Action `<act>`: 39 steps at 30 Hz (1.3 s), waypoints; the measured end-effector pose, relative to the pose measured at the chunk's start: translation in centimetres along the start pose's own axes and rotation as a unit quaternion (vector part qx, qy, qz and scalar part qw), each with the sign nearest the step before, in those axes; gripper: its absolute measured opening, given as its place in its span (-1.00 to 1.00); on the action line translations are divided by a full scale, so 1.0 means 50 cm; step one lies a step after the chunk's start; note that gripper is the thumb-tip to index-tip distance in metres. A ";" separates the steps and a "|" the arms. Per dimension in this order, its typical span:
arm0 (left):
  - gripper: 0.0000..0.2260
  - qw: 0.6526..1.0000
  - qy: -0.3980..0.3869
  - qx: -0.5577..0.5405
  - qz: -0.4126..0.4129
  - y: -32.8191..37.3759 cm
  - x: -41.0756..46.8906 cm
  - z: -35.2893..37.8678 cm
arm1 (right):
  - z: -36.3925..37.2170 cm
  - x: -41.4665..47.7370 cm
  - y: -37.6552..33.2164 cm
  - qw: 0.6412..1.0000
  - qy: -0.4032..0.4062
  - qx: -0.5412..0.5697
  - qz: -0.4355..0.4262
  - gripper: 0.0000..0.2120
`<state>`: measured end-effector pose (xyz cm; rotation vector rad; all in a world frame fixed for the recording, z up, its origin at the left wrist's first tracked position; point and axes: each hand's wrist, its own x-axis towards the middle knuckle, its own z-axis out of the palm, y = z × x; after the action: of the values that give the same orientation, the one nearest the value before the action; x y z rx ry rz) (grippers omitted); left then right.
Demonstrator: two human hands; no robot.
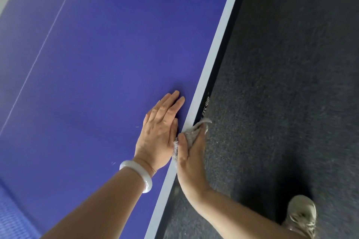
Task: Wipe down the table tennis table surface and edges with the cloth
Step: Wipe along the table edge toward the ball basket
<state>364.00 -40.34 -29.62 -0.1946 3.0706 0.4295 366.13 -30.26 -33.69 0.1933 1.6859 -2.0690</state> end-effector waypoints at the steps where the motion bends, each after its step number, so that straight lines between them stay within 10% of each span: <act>1: -0.56 1.000 -0.001 0.003 0.003 0.000 -0.001 0.000 | 0.000 0.019 -0.010 1.000 0.001 -0.004 0.011 -0.17; 7: -0.56 1.000 -0.003 0.013 0.013 0.001 0.000 -0.002 | -0.035 0.260 -0.107 0.998 0.041 0.037 0.002 -0.50; 22: -0.57 0.998 0.008 0.064 0.020 0.024 0.019 -0.015 | -0.064 0.318 -0.129 0.997 0.033 -0.075 0.010 -0.26; 39: -0.59 0.999 0.045 -0.013 -0.016 0.064 0.464 -0.003 | -0.117 0.301 -0.145 0.998 -0.032 0.040 0.046 -0.19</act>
<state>340.60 -40.07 -29.79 -0.2724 3.1458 0.4713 348.67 -27.59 -34.47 0.2237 1.5281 -2.0545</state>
